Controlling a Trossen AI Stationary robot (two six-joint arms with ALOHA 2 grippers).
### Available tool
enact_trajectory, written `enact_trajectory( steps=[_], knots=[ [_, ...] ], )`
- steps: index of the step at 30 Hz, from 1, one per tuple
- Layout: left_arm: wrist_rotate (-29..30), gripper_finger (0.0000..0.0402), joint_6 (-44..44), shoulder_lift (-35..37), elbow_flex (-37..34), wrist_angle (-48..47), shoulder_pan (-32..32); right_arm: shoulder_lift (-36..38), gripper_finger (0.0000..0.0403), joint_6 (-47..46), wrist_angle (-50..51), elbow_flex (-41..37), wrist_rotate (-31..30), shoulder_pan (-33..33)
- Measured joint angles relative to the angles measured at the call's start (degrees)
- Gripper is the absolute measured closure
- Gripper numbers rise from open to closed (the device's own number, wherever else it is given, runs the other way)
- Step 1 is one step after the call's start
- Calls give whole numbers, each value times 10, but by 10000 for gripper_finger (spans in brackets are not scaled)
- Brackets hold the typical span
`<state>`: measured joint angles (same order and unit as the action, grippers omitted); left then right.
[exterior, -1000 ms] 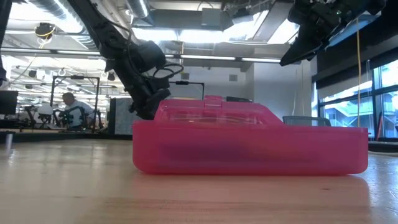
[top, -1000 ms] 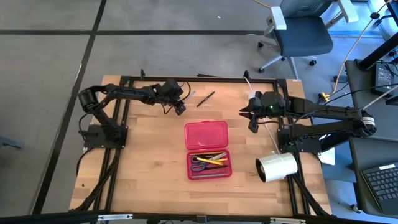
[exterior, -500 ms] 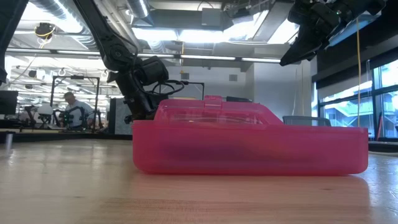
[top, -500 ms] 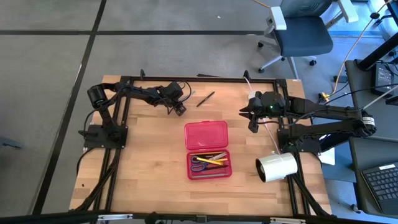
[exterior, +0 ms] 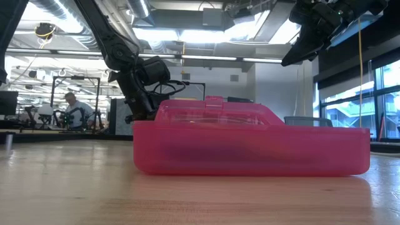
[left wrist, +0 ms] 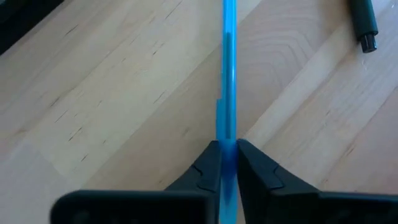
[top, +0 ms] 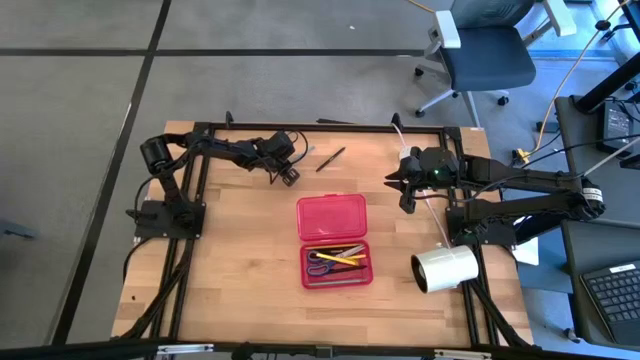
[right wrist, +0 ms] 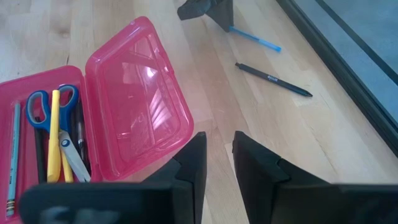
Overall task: Pick & place school supplies into a supply box
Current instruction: Put the blue pen into the red supply box
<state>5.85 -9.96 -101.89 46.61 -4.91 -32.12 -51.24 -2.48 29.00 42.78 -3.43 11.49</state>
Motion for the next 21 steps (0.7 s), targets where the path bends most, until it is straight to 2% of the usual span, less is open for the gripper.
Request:
enact_trajectory(
  steps=[3, 8, 16, 21],
  knots=[
    [0, 389, -5, 5, 0, -3, 0, 0, 319, 0, 0, 0, 0, 0],
    [-2, 382, -9, 41, -5, -35, 0, 0, 319, 1, 1, 0, 0, 0],
    [3, 385, -14, 157, -4, -106, 6, 0, 319, 2, 1, 0, 0, 0],
    [-59, 385, -28, 243, -4, -98, 40, 0, 319, 2, 1, 0, 0, 0]
  ],
)
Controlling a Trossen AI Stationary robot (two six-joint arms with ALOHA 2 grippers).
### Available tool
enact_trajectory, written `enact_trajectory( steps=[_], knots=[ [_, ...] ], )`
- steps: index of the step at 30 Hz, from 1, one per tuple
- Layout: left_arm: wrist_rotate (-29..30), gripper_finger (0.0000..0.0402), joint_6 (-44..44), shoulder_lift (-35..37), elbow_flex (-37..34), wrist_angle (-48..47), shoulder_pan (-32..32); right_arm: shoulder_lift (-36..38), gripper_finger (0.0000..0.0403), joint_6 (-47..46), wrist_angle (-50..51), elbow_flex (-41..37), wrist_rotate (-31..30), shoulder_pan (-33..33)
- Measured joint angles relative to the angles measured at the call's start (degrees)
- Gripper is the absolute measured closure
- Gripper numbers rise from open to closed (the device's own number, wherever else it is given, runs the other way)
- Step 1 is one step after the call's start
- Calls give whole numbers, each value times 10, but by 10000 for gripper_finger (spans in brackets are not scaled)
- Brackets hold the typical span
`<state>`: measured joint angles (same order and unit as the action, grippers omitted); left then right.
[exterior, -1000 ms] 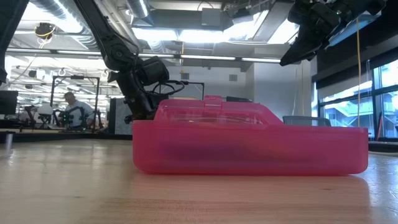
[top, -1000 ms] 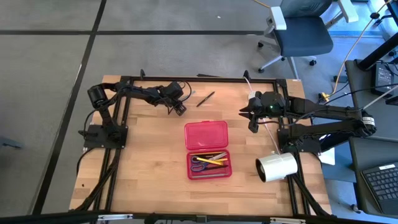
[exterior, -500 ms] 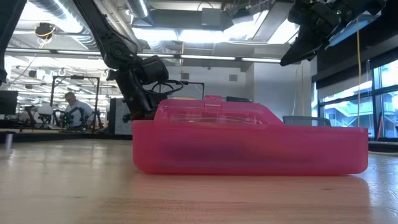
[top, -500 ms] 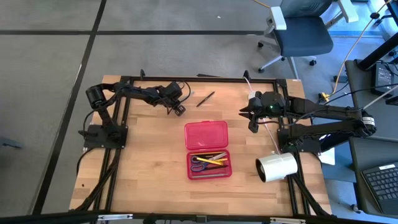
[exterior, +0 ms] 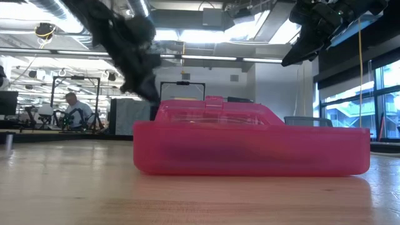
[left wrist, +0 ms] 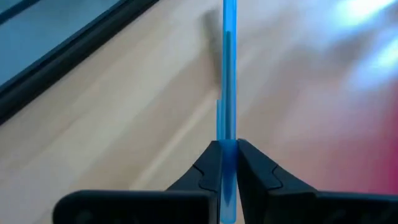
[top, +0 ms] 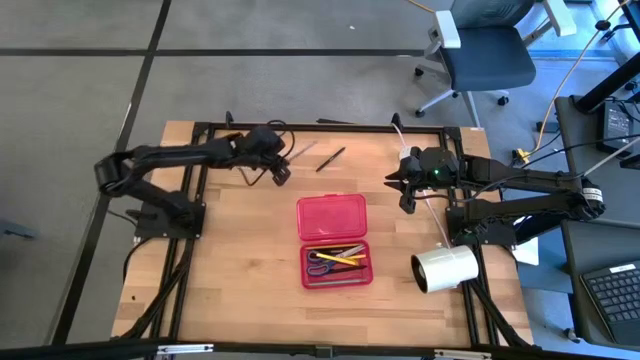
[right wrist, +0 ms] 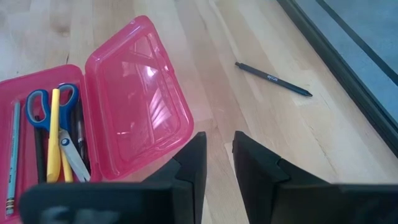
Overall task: Pick & place school supplies into a supply box
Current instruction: Put the blue pen into the red supply box
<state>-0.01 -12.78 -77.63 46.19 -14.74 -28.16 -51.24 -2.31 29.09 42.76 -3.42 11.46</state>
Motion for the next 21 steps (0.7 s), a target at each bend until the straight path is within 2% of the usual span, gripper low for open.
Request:
enact_trajectory(
  steps=[3, 8, 14, 21],
  knots=[
    [-24, 385, -10, 36, 1, 29, 41, 0, 319, 0, 0, 0, 0, 0],
    [-5, 385, -30, 42, 26, 42, 136, 0, 319, 0, -1, 0, 0, 0],
    [33, 385, -21, -12, 86, 42, 260, 0, 319, -1, -1, 0, 0, 0],
    [34, 385, -42, -120, 161, 25, 361, 0, 319, 0, -1, 0, 0, 0]
  ],
)
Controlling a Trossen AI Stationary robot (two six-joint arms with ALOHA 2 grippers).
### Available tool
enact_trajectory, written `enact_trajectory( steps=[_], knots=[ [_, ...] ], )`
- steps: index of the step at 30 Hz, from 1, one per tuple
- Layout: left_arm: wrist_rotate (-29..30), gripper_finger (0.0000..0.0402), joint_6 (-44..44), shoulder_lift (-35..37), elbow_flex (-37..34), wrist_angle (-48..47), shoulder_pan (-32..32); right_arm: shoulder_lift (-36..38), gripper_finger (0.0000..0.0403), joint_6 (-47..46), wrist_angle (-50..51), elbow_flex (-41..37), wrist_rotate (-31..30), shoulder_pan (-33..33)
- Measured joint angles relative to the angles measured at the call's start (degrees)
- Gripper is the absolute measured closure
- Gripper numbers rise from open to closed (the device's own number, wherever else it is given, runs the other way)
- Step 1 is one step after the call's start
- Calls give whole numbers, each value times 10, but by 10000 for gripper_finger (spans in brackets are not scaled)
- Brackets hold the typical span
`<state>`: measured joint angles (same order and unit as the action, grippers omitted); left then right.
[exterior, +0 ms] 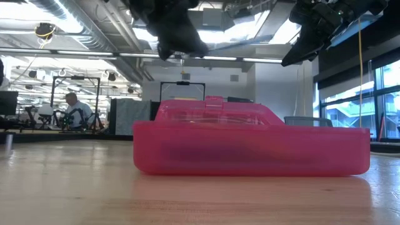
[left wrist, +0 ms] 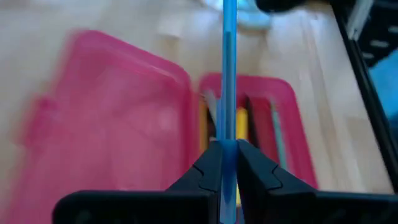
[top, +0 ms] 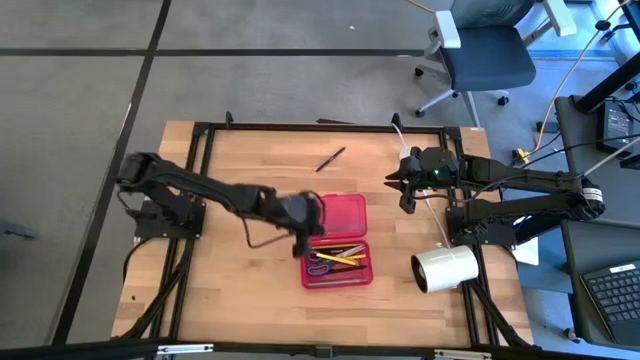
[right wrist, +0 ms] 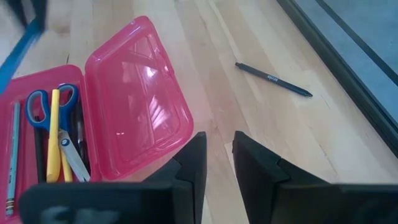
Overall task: Pick & place school supplies into a supply box
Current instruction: Put the blue pen into the red supply box, then put the black pen into the red supply box
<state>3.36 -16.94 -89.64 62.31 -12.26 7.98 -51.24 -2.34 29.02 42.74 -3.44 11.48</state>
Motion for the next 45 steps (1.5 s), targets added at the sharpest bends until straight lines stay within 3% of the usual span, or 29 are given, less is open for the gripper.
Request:
enact_trajectory(
  steps=[14, 45],
  knots=[
    [-41, 384, -146, -170, 60, -31, 90, 0, 319, -1, 14, 0, 0, 0],
    [-45, 348, -141, -192, 61, -27, 80, 0, 319, -1, 28, 0, 0, 0]
  ],
)
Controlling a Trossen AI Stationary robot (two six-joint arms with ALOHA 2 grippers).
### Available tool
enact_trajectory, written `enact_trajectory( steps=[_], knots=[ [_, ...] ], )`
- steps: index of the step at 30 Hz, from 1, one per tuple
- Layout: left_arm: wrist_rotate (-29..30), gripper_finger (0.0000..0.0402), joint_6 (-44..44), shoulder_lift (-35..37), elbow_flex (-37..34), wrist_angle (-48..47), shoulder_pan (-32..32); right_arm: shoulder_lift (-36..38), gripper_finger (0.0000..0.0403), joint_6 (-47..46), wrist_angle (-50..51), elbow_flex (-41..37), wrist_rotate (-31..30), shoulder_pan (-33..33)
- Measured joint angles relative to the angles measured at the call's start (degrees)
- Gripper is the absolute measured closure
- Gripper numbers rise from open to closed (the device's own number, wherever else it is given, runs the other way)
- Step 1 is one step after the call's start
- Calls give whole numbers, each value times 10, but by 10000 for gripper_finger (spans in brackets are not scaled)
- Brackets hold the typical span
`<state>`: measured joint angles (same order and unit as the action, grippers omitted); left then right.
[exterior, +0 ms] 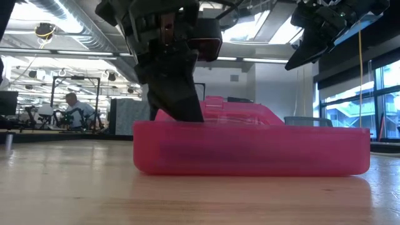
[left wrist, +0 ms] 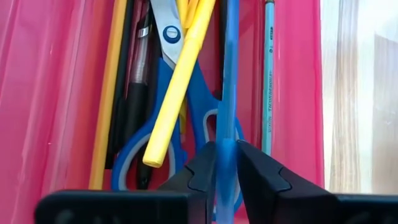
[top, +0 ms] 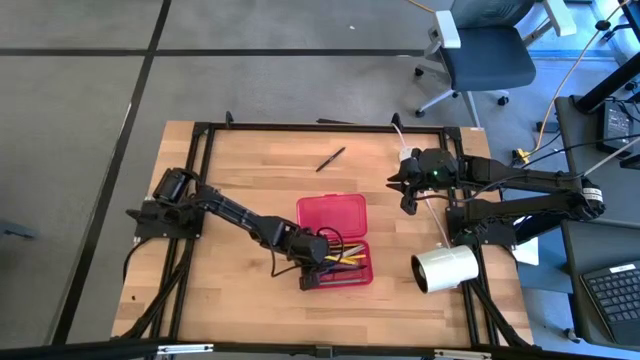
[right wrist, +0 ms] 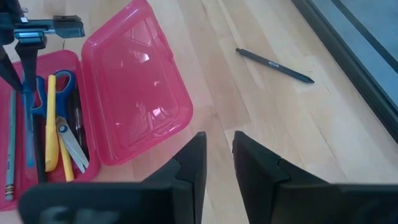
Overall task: Pick & place school supplies into a supply box
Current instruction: Put the black pen into the red supply box
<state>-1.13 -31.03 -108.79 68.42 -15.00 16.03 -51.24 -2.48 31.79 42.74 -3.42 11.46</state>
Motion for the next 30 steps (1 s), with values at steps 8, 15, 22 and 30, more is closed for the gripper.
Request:
enact_trajectory(
  steps=[8, 15, 22, 30],
  knots=[
    [-8, 313, 12, 0, 0, 0, 0, 0, 319, 2, 5, 0, 0, 0],
    [-36, 294, 50, 39, 0, -3, 0, 0, 319, 33, -6, 0, 0, 0],
    [-30, 295, 132, 126, 0, -57, -8, 0, 319, 45, -44, 0, 0, 0],
    [147, 295, 138, 238, 0, -178, -32, 0, 319, 45, -54, 0, 0, 0]
  ],
)
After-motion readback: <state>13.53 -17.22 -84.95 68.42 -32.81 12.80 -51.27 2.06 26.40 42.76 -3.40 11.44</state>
